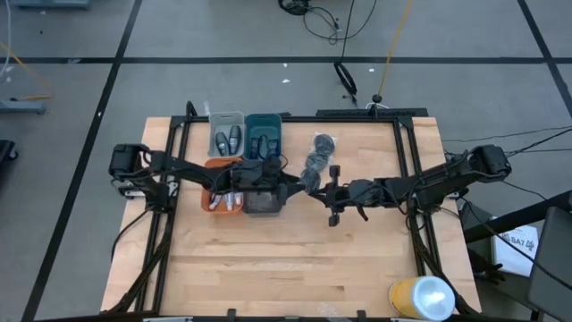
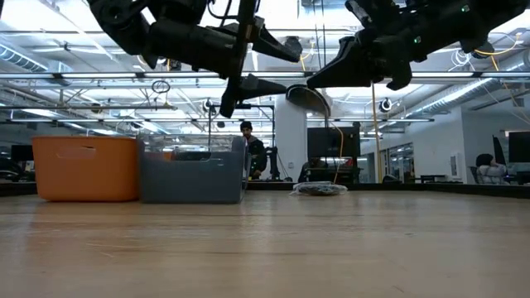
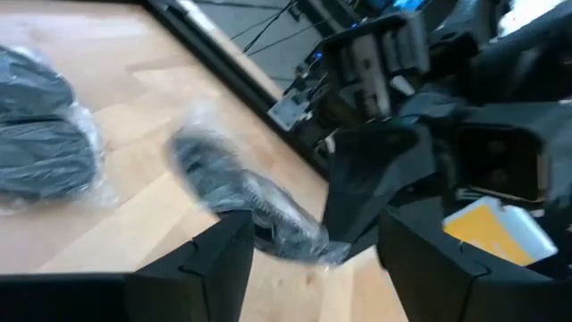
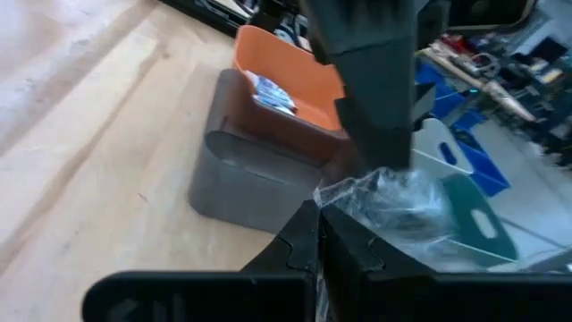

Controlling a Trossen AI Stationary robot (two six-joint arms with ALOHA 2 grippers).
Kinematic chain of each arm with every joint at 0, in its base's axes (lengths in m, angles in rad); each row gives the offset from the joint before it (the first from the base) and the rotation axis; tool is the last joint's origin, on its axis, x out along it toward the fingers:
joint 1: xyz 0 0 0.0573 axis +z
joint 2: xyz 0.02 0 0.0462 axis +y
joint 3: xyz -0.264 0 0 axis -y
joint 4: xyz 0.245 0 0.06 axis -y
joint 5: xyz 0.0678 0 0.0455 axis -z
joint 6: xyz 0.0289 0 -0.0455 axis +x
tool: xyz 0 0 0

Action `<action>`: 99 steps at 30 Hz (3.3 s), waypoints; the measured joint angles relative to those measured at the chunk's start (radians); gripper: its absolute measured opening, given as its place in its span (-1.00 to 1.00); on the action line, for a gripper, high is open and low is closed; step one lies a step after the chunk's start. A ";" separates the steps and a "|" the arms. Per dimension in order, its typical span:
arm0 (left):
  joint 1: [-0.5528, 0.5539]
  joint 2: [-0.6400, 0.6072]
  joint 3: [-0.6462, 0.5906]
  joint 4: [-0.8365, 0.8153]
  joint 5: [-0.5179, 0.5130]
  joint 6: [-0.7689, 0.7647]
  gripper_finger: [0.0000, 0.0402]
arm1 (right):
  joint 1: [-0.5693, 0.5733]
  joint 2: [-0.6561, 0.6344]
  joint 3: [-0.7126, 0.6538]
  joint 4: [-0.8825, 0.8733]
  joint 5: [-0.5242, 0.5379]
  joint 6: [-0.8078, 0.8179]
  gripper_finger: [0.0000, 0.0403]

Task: Pick & Place Travel size toiletries
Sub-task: Put the top black hairbrush into the black bin

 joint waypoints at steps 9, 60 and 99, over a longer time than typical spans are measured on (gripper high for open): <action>0.011 0.000 0.002 -0.037 0.008 -0.009 0.24 | 0.041 0.000 0.000 0.027 0.111 -0.055 -1.00; -0.079 -0.002 0.002 -0.009 0.080 1.121 -0.25 | 0.048 -0.100 0.001 0.049 -0.322 0.212 -1.00; -0.165 -0.301 0.001 -0.894 -0.452 -0.053 -0.91 | 0.046 -0.304 -0.031 -0.204 -0.002 0.288 0.09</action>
